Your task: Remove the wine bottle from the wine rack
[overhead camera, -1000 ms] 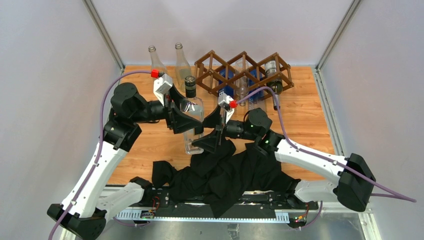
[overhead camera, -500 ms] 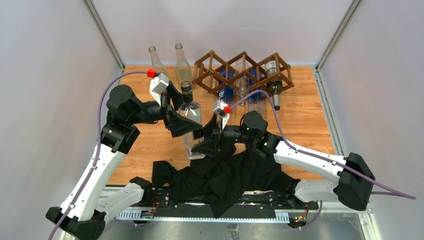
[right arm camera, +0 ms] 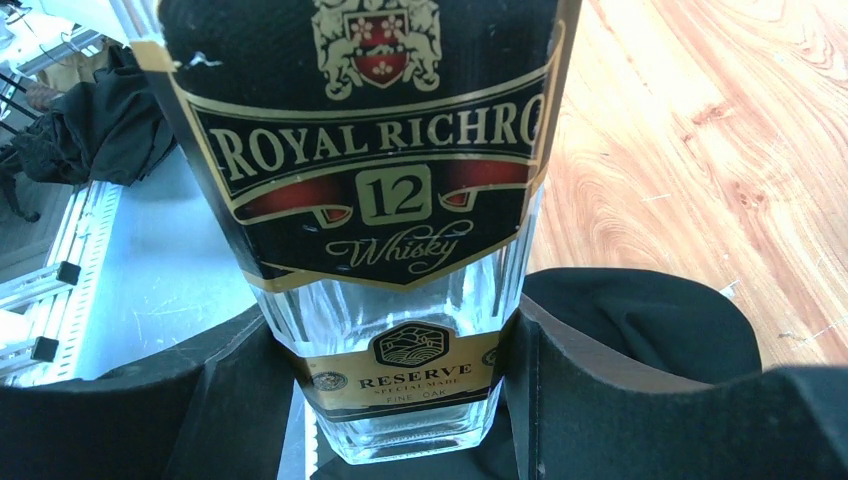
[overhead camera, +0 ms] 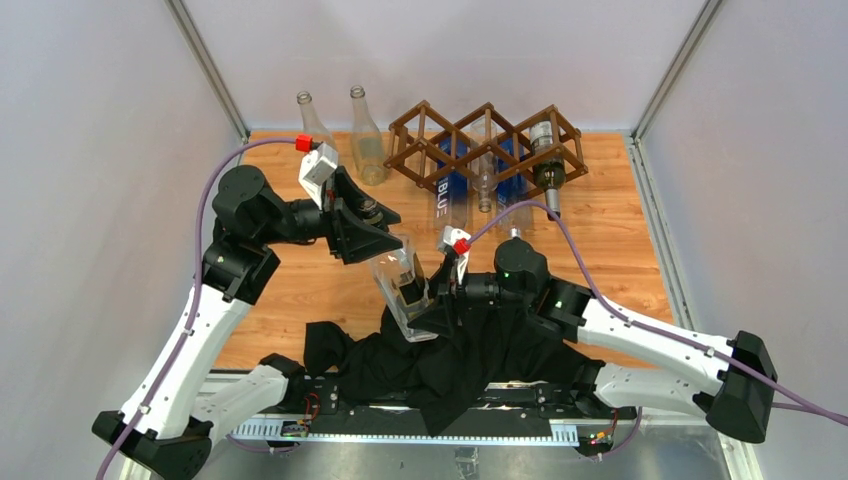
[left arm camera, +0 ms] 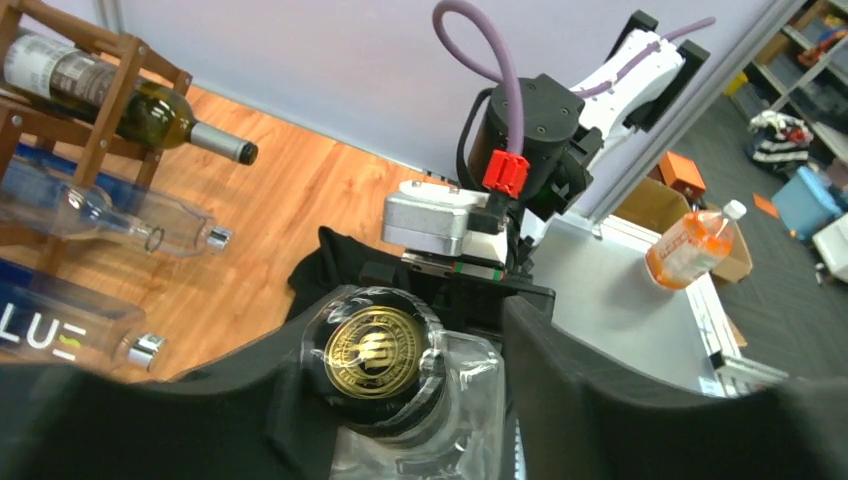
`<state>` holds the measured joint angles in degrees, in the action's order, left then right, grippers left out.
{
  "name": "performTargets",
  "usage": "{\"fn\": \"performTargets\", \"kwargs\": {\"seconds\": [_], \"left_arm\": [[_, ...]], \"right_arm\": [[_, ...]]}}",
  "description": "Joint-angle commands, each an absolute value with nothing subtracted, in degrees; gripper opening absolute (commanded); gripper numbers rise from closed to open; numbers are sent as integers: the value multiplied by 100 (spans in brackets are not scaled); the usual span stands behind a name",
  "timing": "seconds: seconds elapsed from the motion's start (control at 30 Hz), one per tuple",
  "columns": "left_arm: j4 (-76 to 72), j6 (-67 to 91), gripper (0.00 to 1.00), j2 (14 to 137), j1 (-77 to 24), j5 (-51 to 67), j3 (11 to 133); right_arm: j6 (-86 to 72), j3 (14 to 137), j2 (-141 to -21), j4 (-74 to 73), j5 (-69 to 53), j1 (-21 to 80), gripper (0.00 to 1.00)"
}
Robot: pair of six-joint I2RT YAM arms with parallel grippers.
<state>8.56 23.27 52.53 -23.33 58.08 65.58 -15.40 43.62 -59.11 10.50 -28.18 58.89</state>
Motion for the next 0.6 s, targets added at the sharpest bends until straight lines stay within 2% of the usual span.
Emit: {"fn": "performTargets", "kwargs": {"seconds": [0.0,0.13,0.2,0.3,0.37,0.57], "left_arm": [[1278,2071,52,5282,-2364,6118,6780],[1367,1899,17,5287,-2355,5922,6771],[1416,1785,1,5336,-2348,5780,6906],[1750,1481,0,5450,-2270,5792,7203],[2085,1087,0,5595,-2090,5846,7410],[2653,236,0,6102,-1237,5939,8098]], "right_arm": [[-1465,4455,-5638,1750,-2480,5976,0],[-1493,4451,-5835,2198,-2415,5985,2],[-1453,4444,-5993,2249,-2290,5984,32],[-1449,4262,-6051,2269,-1981,5985,81],[-1473,4009,-5983,2346,-1762,5985,87],[-1535,2982,-5219,2332,-1228,5985,89]]}}
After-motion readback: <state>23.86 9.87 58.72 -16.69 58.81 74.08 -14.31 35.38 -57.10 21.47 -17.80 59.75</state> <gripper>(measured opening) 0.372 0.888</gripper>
